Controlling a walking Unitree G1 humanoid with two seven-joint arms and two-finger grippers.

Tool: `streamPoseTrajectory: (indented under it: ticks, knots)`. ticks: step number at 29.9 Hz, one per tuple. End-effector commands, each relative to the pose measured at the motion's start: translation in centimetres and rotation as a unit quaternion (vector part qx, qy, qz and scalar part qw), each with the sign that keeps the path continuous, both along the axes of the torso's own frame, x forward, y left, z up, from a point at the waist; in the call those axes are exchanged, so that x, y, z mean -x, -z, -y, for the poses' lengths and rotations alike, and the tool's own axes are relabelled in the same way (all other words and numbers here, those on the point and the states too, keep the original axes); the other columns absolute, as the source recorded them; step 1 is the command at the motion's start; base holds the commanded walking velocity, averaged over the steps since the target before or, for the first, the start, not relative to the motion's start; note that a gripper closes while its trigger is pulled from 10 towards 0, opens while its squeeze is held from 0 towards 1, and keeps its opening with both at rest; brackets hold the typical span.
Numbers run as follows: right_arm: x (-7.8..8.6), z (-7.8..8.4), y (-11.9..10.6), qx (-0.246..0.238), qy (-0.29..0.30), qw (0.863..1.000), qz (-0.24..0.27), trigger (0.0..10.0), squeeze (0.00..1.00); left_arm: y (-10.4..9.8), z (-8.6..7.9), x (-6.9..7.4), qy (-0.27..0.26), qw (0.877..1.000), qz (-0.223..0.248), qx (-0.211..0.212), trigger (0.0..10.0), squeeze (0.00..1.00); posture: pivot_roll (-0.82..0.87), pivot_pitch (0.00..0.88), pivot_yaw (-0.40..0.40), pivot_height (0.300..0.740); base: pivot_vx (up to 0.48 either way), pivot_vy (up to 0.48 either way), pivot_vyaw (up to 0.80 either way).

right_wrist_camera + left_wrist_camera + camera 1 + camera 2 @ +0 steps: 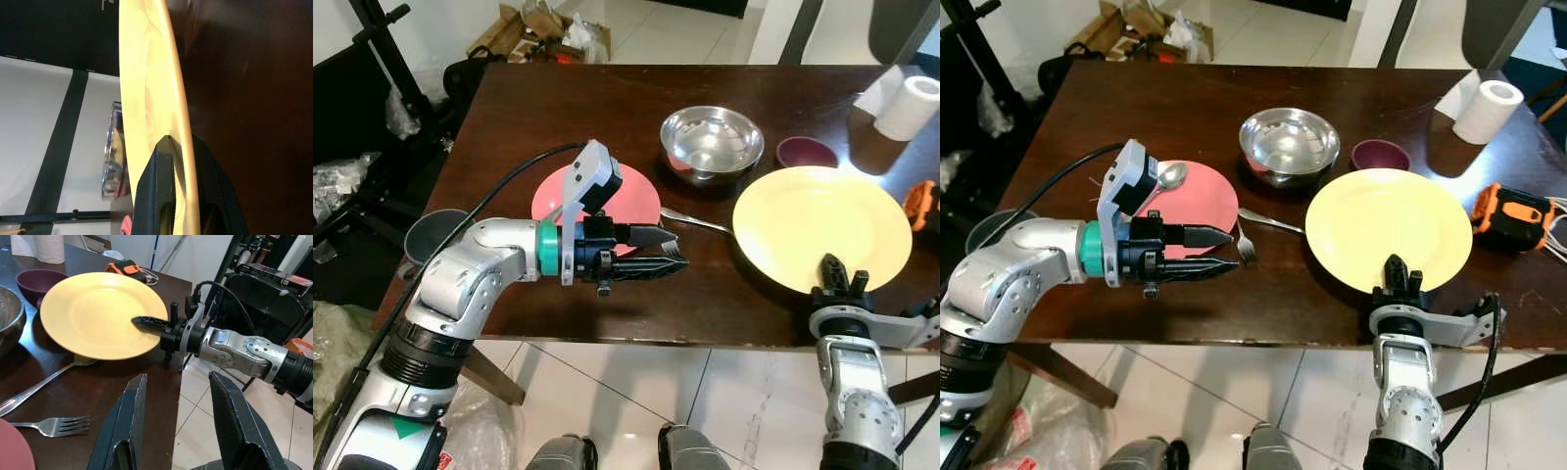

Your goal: Setting the table

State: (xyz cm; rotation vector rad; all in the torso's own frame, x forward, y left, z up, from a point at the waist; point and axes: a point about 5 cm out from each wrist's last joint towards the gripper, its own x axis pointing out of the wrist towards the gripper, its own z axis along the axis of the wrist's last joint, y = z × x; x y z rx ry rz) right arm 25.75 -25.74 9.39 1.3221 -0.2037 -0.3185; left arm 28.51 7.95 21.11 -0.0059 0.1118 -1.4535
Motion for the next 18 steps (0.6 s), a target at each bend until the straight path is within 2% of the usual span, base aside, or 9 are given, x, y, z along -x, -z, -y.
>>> streamPoseTrajectory:
  ticks: [1,2,12,13,15,16,18]
  knots:
    - [0.4,0.6,0.3,0.000,0.014,1.000,-0.007,10.0,0.28,0.3,0.0,0.1,0.003,1.000,-0.007,-0.004,10.0,0.00,0.05,0.000,0.067,0.740,0.000,0.000,0.00]
    - [0.4,0.7,0.2,-0.001,0.016,1.000,-0.006,10.0,1.00,0.3,0.0,0.1,0.003,1.000,-0.007,-0.004,10.0,0.00,0.04,0.000,0.067,0.740,0.000,0.000,0.00]
    - [0.5,0.8,-0.5,-0.007,0.027,1.000,0.005,10.0,1.00,0.3,0.1,0.1,0.004,1.000,-0.008,-0.005,10.0,0.00,0.04,0.001,0.069,0.740,0.000,0.000,0.00]
    - [0.6,0.8,-0.7,-0.009,0.028,1.000,0.007,10.0,0.63,0.3,0.1,0.1,0.004,1.000,-0.009,-0.005,10.0,0.00,0.04,0.001,0.069,0.740,0.000,0.000,0.00]
    - [0.6,0.8,-0.7,-0.009,0.028,1.000,0.007,10.0,0.63,0.3,0.1,0.1,0.004,1.000,-0.009,-0.005,10.0,0.00,0.04,0.001,0.069,0.740,0.000,0.000,0.00]
    - [0.7,0.7,-1.0,-0.010,0.030,0.999,0.011,10.0,0.20,0.3,0.1,0.1,0.005,1.000,-0.009,-0.005,10.0,0.00,0.04,0.005,0.071,0.740,0.000,0.000,0.00]
    - [0.7,0.7,-1.0,-0.010,0.030,0.999,0.011,10.0,0.20,0.3,0.1,0.1,0.005,1.000,-0.009,-0.005,10.0,0.00,0.04,0.005,0.071,0.740,0.000,0.000,0.00]
